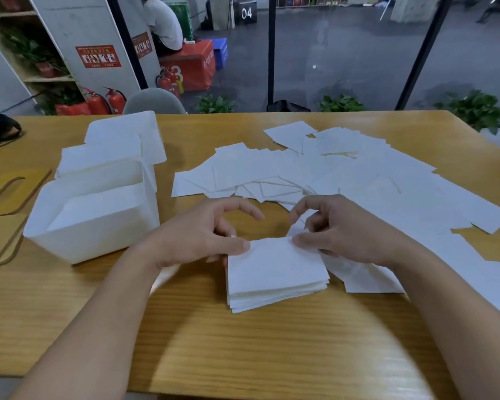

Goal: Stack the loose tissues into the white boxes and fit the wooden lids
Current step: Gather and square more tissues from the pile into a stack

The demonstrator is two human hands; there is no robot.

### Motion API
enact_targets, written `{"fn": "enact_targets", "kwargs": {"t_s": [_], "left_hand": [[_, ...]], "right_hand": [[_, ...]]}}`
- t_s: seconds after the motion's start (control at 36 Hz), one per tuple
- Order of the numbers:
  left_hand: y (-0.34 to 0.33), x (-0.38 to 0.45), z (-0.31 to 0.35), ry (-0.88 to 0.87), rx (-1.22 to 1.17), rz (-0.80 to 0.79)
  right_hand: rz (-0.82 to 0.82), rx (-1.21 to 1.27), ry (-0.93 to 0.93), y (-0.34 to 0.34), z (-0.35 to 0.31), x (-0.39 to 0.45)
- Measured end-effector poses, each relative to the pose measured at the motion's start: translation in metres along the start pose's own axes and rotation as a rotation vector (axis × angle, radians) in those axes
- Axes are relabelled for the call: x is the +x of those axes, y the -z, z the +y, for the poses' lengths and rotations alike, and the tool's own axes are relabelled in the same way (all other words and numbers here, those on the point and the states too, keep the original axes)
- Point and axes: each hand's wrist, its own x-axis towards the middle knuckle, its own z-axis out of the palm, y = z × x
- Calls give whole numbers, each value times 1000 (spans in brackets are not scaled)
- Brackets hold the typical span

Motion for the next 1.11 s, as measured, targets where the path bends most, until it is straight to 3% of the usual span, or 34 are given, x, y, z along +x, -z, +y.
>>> {"fn": "enact_targets", "kwargs": {"t_s": [0.28, 0.33, 0.42, 0.47, 0.53, 0.72, 1.11], "left_hand": [[-4, 2, -4, 31, 188, 111], [-2, 5, -7, -13, 189, 212], [-3, 17, -13, -94, 226, 493], [-6, 28, -18, -105, 324, 653], [-7, 40, -21, -76, 466, 710], [-7, 69, -23, -18, 722, 603], [-11, 68, -18, -28, 776, 607]], "right_hand": [[98, -142, 12, -7, 7, 4], [151, -156, 32, -6, 7, 4], [223, -190, 72, -9, 6, 3], [241, -203, 86, -13, 5, 4], [229, -218, 90, -18, 4, 4], [191, -288, 68, -22, 2, 4], [203, -258, 35, -23, 3, 6]]}}
